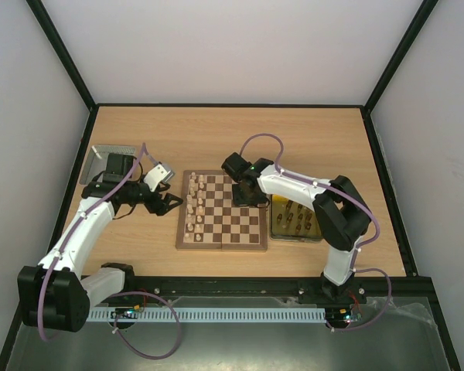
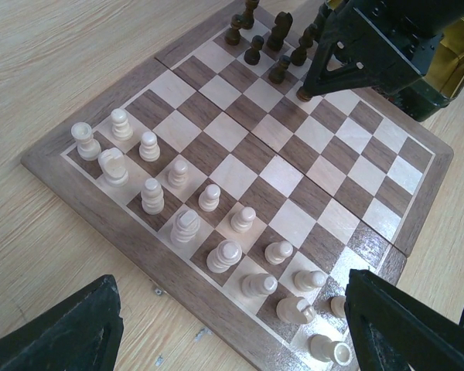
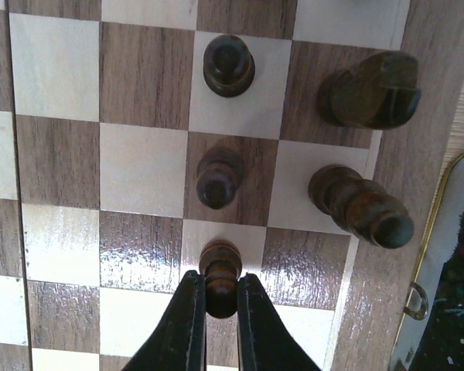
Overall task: Set up the chess pieces on the board
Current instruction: Place the chess piece on the chessboard, then pick up the chess piece from the storage box, then place the chess piece on the chessboard.
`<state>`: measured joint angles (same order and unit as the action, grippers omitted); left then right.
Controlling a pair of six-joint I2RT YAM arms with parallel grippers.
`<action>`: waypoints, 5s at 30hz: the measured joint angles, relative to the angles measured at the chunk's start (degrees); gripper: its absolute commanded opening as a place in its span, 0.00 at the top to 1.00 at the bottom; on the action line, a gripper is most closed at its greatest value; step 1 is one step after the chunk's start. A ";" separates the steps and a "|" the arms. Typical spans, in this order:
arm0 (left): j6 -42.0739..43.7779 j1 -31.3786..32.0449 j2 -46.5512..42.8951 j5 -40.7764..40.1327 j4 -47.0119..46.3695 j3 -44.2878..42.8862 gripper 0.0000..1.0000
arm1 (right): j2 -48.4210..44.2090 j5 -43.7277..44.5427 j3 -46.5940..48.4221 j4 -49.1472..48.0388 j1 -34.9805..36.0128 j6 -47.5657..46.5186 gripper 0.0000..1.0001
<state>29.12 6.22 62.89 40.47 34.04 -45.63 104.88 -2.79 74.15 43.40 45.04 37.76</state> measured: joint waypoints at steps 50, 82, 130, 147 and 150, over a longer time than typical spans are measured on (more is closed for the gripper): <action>6.58 1.25 0.57 11.02 5.22 0.24 0.24 | -16.79 7.26 -15.74 4.31 -16.74 2.25 0.72; 6.45 1.49 0.55 10.95 5.20 0.24 0.23 | -14.12 5.57 -16.15 -0.09 -17.70 0.59 0.98; 6.19 2.36 0.55 9.38 4.90 0.24 0.22 | -11.13 2.80 -4.63 2.69 -2.97 2.60 0.98; 5.77 2.51 0.55 8.83 4.42 0.26 0.22 | -9.20 2.62 -4.61 1.79 -2.14 2.82 0.98; 5.77 2.51 0.55 8.76 4.42 0.26 0.22 | -9.07 2.62 -4.61 1.42 -1.97 2.84 0.98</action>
<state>34.89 8.73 63.44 49.23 38.46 -45.36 95.81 -0.16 69.54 44.82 43.07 40.60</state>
